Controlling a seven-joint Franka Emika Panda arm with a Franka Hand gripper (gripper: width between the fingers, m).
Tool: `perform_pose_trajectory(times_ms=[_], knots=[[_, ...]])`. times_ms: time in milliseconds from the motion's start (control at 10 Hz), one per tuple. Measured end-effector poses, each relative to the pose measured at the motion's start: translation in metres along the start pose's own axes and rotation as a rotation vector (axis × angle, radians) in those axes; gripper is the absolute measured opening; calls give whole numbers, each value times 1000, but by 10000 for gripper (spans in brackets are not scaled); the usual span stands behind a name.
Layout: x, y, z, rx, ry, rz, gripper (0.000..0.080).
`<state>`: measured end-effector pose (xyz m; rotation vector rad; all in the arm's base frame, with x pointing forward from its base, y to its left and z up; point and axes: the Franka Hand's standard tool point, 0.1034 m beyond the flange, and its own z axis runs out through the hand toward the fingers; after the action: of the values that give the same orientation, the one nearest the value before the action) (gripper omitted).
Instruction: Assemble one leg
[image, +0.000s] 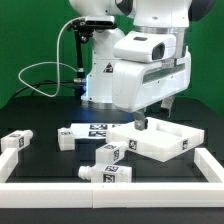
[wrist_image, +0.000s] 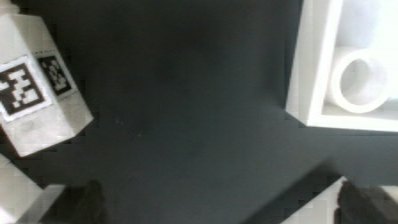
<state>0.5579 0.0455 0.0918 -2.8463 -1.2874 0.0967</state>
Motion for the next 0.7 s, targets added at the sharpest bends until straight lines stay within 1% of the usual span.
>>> perform_pose_trajectory(times_ms=[300,400,500,600,700], knots=[[0,0,0,0,-1,5,649],[-3,3,2,-2,0,-10,649],[-13,20,8,-41,27,-95,649],[-27,37,17,-55,29,-139,649],[-34,55,25,-60,25,-174,649]])
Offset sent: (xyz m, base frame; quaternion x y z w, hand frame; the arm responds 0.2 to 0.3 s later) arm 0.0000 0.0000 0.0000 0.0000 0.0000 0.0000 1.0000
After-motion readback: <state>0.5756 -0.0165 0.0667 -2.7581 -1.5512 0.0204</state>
